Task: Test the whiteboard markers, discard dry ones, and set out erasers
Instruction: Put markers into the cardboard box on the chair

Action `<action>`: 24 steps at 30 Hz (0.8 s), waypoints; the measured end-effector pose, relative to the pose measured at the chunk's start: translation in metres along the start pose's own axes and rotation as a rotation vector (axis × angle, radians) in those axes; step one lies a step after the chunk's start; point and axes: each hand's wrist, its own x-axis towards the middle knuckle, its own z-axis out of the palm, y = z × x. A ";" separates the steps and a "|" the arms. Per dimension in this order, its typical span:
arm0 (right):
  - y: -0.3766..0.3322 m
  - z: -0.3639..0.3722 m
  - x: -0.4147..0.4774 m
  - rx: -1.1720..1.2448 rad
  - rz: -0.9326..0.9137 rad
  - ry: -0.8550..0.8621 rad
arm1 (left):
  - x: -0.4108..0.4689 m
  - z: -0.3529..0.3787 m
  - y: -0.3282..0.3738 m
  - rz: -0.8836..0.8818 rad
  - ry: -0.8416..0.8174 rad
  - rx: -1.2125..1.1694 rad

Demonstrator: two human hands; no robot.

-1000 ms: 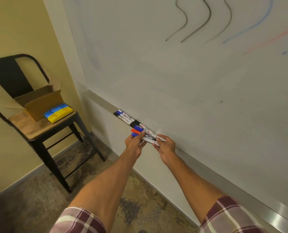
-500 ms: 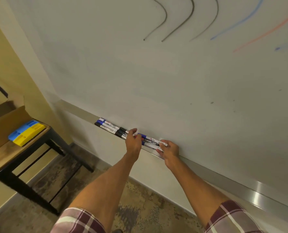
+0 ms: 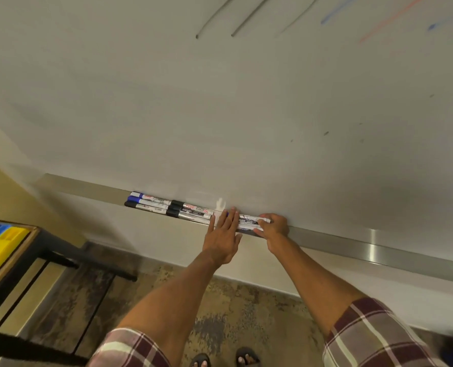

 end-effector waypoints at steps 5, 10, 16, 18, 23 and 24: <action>0.004 0.008 -0.001 -0.051 -0.012 0.023 | 0.002 0.002 -0.005 0.009 -0.016 -0.026; 0.002 0.030 -0.004 -0.100 0.007 0.024 | 0.004 0.004 -0.013 0.025 -0.062 -0.020; 0.004 0.047 -0.010 -0.205 -0.028 0.101 | 0.005 0.006 -0.024 0.019 -0.079 -0.019; 0.003 0.049 -0.015 -0.222 -0.067 0.127 | 0.004 0.007 -0.024 0.015 -0.069 -0.026; 0.000 0.036 -0.022 -0.317 -0.137 0.086 | -0.001 0.012 -0.024 0.010 -0.063 -0.008; -0.001 0.033 -0.023 -0.387 -0.164 0.071 | -0.001 0.012 -0.024 0.010 -0.066 -0.007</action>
